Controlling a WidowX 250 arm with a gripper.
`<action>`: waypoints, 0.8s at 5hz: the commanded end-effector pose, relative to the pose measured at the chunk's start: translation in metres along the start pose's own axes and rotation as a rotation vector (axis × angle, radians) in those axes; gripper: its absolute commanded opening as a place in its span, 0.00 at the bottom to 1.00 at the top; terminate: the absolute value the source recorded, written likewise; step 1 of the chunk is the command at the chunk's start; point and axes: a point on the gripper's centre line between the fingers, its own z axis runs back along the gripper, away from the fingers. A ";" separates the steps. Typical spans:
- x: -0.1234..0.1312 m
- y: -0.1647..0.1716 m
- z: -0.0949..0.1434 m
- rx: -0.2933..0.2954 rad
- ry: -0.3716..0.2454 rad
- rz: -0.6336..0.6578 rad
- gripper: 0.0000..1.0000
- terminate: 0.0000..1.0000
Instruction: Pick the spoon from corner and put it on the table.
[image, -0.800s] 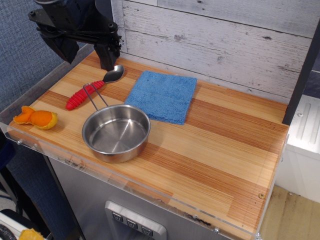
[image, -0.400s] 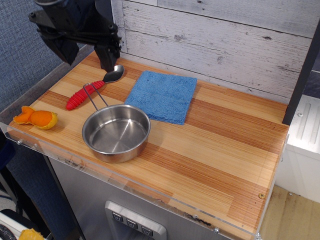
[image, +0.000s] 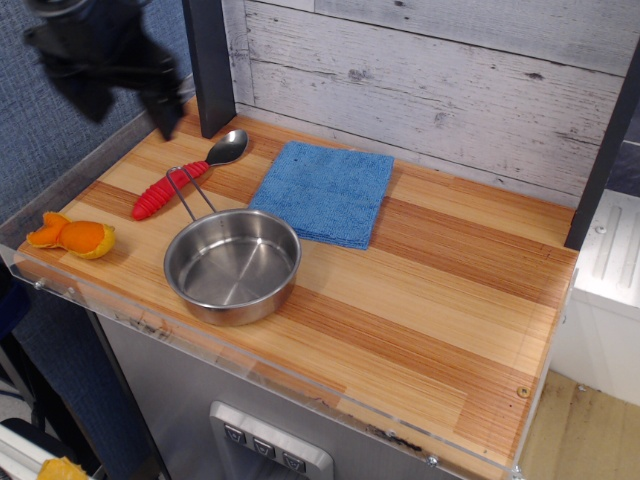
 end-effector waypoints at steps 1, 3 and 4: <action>0.000 0.047 0.004 0.049 -0.025 -0.122 1.00 0.00; -0.020 0.056 -0.010 0.047 0.015 -0.237 1.00 0.00; -0.025 0.048 -0.024 0.050 0.017 -0.245 1.00 0.00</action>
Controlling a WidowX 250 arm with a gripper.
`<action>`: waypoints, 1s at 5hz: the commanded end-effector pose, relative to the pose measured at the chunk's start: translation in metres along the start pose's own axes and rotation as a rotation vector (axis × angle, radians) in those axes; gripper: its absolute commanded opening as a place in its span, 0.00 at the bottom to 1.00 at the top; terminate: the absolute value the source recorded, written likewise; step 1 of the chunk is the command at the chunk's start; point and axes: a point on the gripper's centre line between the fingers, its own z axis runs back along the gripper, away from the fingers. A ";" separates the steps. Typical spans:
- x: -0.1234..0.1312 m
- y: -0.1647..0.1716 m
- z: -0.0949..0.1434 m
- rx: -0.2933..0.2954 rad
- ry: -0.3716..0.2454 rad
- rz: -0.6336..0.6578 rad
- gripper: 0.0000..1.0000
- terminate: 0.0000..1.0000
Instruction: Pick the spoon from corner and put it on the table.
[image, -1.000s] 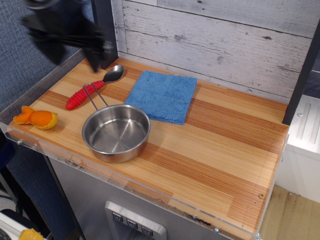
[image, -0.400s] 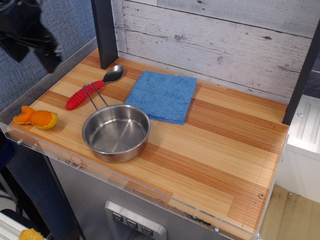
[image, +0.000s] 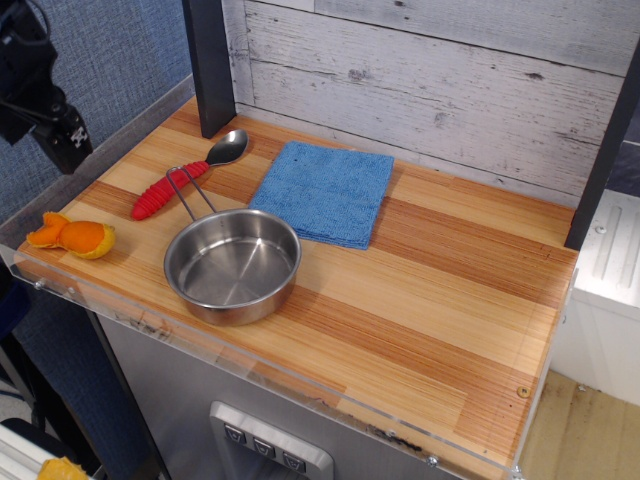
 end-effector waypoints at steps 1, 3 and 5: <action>0.000 -0.011 -0.023 0.030 0.028 -0.029 1.00 0.00; 0.019 -0.022 -0.054 0.045 0.071 -0.048 1.00 0.00; 0.041 -0.019 -0.065 0.056 0.071 -0.016 1.00 0.00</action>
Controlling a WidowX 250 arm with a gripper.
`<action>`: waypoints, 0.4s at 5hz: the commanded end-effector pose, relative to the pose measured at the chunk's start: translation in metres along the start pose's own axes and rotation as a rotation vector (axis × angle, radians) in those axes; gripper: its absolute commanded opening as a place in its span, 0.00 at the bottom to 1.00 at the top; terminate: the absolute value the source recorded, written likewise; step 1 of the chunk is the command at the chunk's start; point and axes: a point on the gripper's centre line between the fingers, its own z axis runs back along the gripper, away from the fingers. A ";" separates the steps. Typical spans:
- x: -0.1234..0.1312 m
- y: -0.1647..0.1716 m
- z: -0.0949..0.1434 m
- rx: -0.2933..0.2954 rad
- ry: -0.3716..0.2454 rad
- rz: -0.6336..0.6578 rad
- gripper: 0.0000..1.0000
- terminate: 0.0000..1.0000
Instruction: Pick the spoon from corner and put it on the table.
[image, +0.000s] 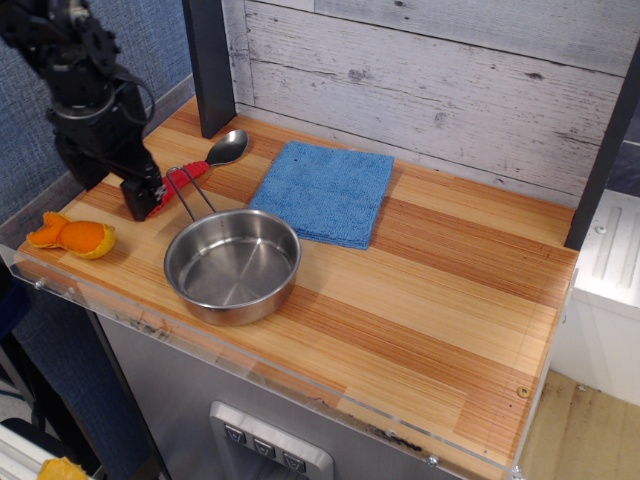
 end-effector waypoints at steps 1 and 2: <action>0.022 0.008 0.002 0.031 -0.029 0.016 1.00 0.00; 0.025 0.004 -0.004 0.031 -0.019 0.009 1.00 0.00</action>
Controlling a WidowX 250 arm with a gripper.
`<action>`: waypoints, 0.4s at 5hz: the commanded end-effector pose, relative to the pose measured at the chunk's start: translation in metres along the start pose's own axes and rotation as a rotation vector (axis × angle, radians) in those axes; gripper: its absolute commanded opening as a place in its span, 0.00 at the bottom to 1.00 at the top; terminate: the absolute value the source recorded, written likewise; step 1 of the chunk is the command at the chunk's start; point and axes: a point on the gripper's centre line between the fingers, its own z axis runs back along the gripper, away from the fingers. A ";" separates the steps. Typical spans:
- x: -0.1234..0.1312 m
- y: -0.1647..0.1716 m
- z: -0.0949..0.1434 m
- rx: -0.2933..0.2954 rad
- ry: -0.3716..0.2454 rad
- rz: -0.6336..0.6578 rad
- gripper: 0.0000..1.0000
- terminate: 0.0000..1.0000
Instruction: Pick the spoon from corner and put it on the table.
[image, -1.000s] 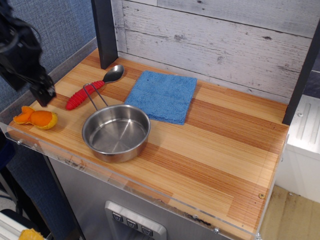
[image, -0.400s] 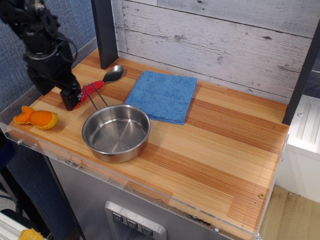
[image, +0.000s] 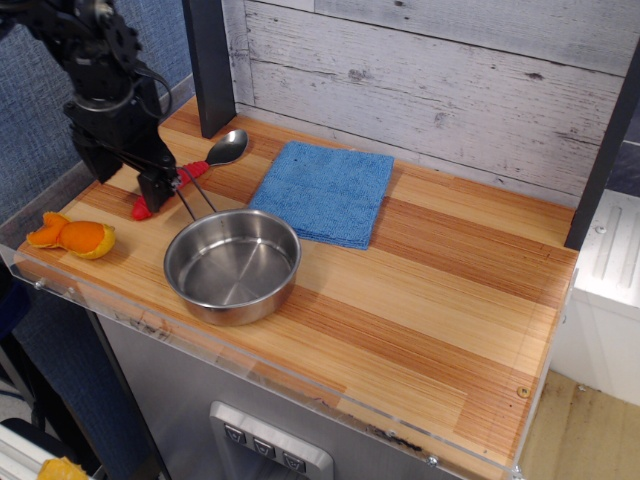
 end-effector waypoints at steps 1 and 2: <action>0.016 0.003 -0.002 0.022 -0.016 -0.002 1.00 0.00; 0.021 0.002 -0.008 0.014 -0.005 -0.001 1.00 0.00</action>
